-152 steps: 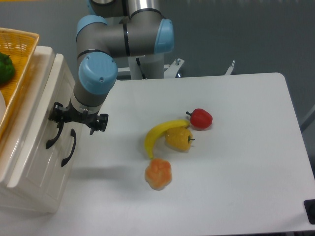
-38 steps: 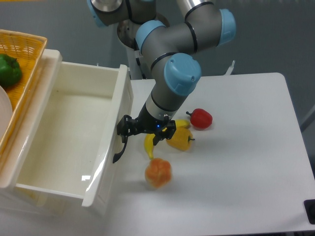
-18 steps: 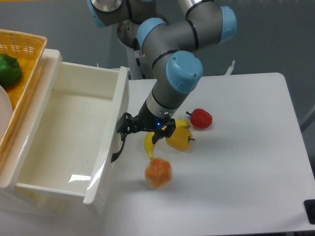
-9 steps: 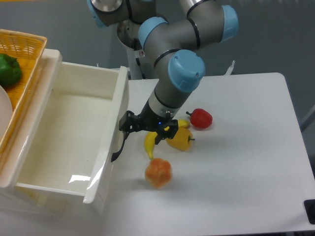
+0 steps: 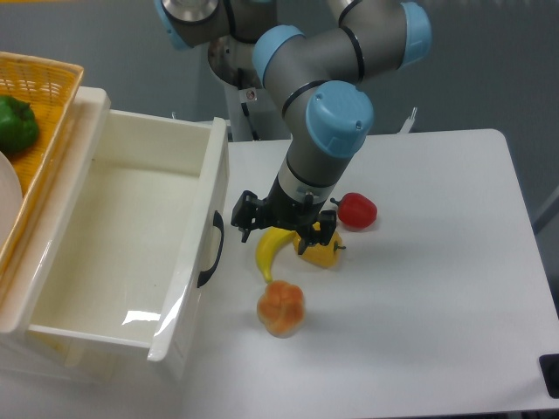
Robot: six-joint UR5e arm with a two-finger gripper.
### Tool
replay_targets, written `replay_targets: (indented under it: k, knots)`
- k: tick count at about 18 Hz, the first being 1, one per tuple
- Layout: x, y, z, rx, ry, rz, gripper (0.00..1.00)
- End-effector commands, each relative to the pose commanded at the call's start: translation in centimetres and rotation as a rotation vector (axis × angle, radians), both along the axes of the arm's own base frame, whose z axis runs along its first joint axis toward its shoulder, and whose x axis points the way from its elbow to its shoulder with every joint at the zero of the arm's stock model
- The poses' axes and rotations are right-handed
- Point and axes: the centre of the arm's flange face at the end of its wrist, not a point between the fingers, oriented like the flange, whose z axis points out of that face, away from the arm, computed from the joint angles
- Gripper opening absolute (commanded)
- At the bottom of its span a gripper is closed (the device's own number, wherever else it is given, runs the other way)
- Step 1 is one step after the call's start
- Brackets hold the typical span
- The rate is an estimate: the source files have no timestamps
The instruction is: Slide open the top white drawer
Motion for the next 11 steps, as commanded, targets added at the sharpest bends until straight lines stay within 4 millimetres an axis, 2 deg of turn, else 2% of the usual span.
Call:
replay_targets:
  k: [5, 8, 11]
  knots:
    - [-1.7, -1.1, -0.9, -0.069, 0.101, -0.237, 1.00]
    - [-3.0, -2.2, -1.0, -0.085, 0.111, -0.241, 1.00]
    - [-3.4, -2.3, -1.1, -0.082, 0.120, -0.234, 1.00]
